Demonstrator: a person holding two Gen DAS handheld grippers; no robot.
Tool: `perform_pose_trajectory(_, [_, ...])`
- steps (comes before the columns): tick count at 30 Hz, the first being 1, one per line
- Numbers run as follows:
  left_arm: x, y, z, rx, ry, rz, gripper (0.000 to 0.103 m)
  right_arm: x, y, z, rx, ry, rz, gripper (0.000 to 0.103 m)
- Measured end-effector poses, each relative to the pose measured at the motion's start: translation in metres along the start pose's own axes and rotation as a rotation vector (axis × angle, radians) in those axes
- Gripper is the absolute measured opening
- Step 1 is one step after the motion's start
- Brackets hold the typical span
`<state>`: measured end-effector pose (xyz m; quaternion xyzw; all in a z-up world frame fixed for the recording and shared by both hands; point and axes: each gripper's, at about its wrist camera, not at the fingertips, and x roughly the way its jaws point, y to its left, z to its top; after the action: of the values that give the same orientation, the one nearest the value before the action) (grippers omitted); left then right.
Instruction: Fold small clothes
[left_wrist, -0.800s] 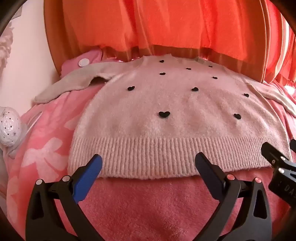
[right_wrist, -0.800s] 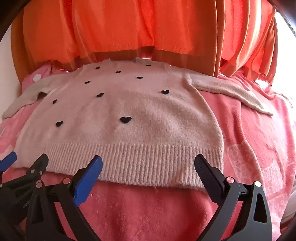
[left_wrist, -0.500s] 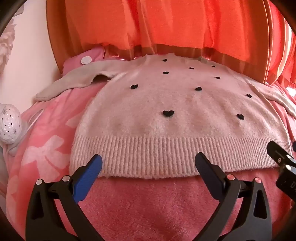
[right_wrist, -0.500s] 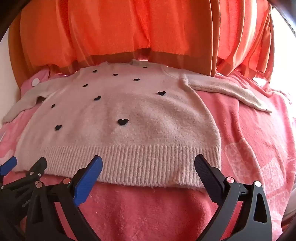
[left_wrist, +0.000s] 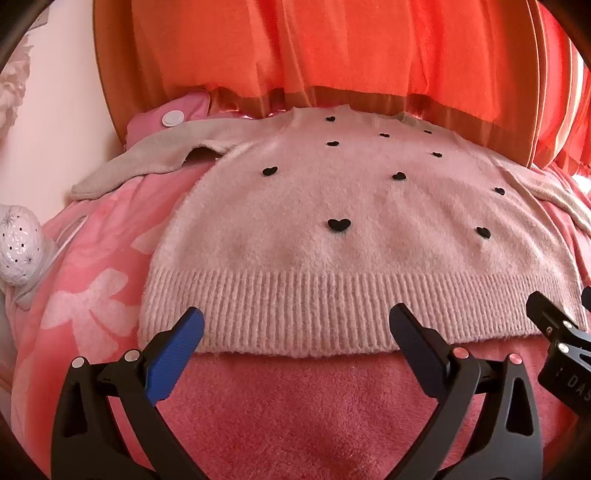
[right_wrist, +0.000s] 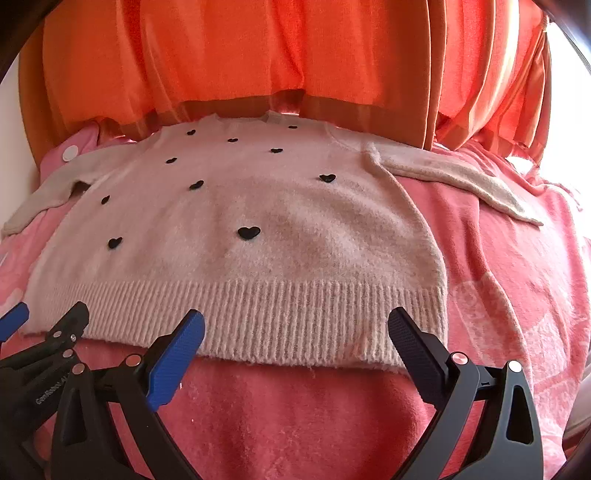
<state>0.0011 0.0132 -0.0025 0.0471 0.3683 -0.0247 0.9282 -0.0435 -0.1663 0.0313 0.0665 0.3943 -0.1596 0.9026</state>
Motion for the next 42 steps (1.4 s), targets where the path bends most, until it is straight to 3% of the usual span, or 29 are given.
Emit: perform_pose_trajectory(42, [0.0, -0.012, -0.001, 0.027, -0.012, 0.006, 0.098, 0.002, 0.0, -0.002, 0.014, 0.002, 0.0, 0.098])
